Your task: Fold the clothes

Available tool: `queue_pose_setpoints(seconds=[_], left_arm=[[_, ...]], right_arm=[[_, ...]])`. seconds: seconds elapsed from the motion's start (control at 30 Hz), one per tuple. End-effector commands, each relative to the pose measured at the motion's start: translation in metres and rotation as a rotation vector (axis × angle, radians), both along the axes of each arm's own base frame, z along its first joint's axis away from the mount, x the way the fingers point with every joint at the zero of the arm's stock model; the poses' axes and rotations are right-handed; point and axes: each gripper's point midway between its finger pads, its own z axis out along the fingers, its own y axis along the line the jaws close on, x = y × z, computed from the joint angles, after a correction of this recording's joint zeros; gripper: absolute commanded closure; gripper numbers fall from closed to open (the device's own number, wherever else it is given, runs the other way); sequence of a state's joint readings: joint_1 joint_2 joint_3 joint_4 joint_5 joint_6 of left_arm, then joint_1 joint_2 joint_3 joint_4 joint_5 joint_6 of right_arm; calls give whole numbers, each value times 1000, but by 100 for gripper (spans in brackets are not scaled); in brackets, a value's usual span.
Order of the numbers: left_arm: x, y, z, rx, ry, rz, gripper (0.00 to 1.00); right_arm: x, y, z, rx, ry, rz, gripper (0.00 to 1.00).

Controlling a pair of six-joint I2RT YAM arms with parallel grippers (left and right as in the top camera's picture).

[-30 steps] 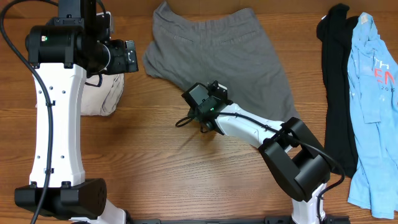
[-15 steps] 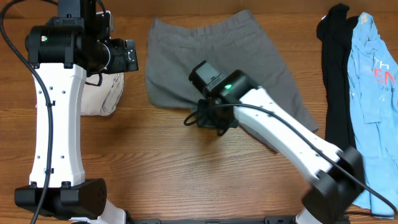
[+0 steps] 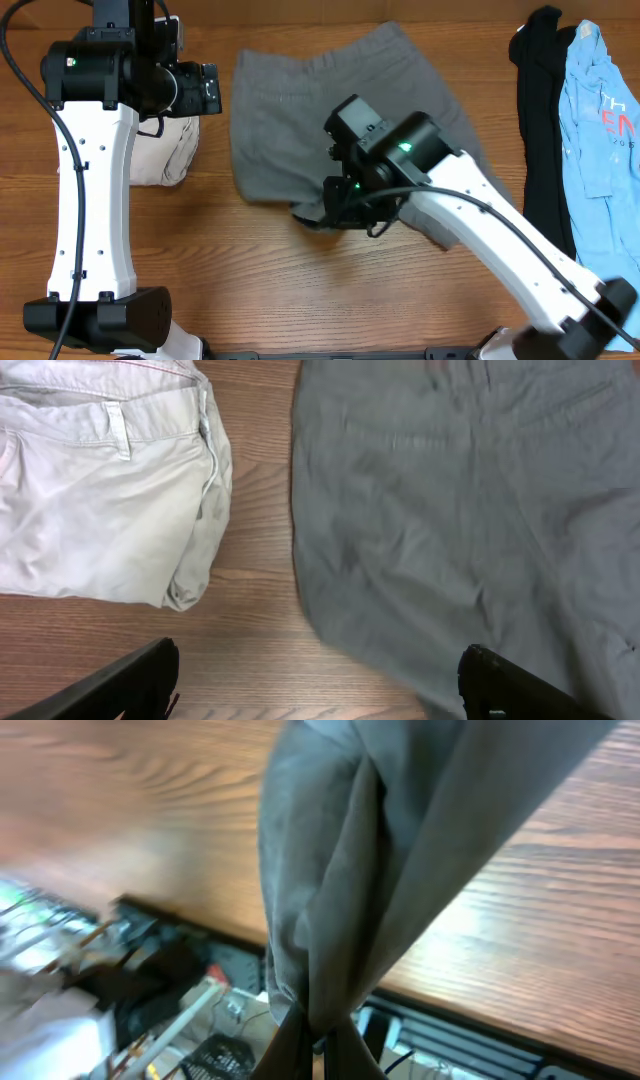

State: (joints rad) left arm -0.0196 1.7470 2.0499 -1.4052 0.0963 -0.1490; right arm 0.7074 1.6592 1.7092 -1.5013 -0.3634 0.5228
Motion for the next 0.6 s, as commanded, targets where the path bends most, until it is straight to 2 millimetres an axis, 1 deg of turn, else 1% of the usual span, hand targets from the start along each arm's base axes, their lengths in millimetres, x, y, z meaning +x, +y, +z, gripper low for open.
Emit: queue_pose_setpoints(seconds=[0.0,0.07,0.13,0.2,0.27,0.3,0.33,0.37,0.43,0.47,0.53,0.57], left_arm=[[1,0,2,11,-12,-22,8],[1,0,2,10,-12,-22,8],[1,-1,2,13,-12,-27,8],[1,-1,2,18,-13,-38,8],[1,-1,2,18,-13,-38,8],[1,-1,1,18,-12,-39,7],[0,-1,1,18,-10,-38,7],[0,-1,1,18,-10,-38,8],[0,-1,1,19,-10,-41,7],[0,-1,1,22,-11,-45,7],[0,-1,1,22,-11,-45,7],[1,-1,1,22,-12,-45,7]], right_arm=[[-13,7,57,174,-92,59,96],[-14,7,67,195,-119,63,96],[-14,7,68,198,-126,70,96],[-11,3,64,168,-138,67,96],[-5,-7,57,98,-163,38,96],[-1,-15,53,48,-174,5,93],[3,-26,46,-19,-185,-35,75],[3,-30,44,-44,-187,-42,64],[-1,-43,37,-107,-169,-44,28],[-2,-46,36,-122,-167,-45,26],[-5,-55,34,-168,-162,-47,18],[-5,-59,33,-193,-167,-53,17]])
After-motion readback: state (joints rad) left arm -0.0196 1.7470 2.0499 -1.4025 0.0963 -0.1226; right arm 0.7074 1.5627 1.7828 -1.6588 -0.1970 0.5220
